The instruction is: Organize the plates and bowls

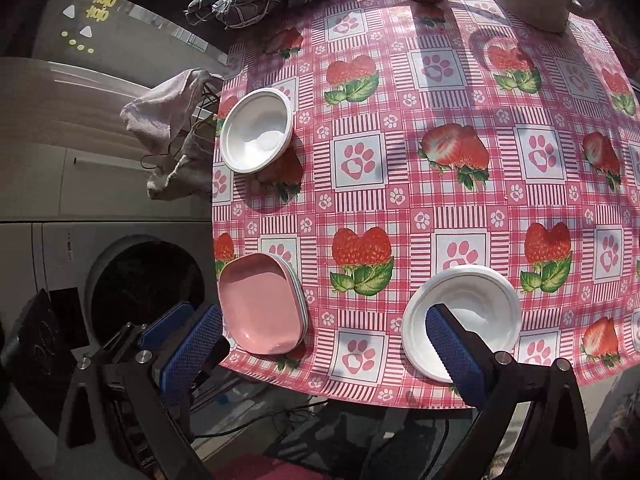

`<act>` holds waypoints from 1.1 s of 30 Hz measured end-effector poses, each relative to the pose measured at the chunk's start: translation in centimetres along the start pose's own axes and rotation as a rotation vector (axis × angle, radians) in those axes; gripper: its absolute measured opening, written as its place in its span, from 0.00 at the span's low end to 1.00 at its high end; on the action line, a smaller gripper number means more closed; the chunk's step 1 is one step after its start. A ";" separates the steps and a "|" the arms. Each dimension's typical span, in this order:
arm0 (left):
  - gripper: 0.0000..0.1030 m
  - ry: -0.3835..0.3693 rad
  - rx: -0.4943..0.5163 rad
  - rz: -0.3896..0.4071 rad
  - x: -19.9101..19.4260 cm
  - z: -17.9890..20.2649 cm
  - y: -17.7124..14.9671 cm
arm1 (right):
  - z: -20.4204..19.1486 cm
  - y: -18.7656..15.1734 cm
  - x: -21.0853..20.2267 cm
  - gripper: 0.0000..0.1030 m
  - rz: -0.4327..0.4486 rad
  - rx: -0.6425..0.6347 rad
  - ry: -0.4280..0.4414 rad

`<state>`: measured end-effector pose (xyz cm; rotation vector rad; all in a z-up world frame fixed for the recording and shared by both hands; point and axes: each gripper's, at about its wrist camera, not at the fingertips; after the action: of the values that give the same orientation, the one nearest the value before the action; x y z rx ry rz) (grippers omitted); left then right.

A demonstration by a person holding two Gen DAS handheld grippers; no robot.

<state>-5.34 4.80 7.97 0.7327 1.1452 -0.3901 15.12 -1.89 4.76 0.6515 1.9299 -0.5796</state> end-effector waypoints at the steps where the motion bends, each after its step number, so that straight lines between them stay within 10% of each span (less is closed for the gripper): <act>1: 0.63 0.020 -0.007 0.017 -0.4 -0.8 0.5 | -1.0 0.5 -0.1 1.00 0.026 -0.026 -0.015; 12: 0.63 0.180 -0.123 0.078 1.1 -8.7 6.7 | -7.6 9.2 4.8 1.00 0.102 -0.169 -0.168; 33: 0.63 0.283 -0.180 -0.123 17.8 -18.4 11.4 | -8.2 16.0 19.8 1.00 0.034 -0.172 -0.255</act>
<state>-3.87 27.21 -8.79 0.5722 1.4770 -0.2868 12.85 19.02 -11.75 0.4755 1.7046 -0.4459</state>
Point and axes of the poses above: each gripper's, at about its wrist camera, not at the fingertips, and x roughly the way its jaws point, z to its right, y to its top, and after that the axes turned 12 degrees about x, right-handed
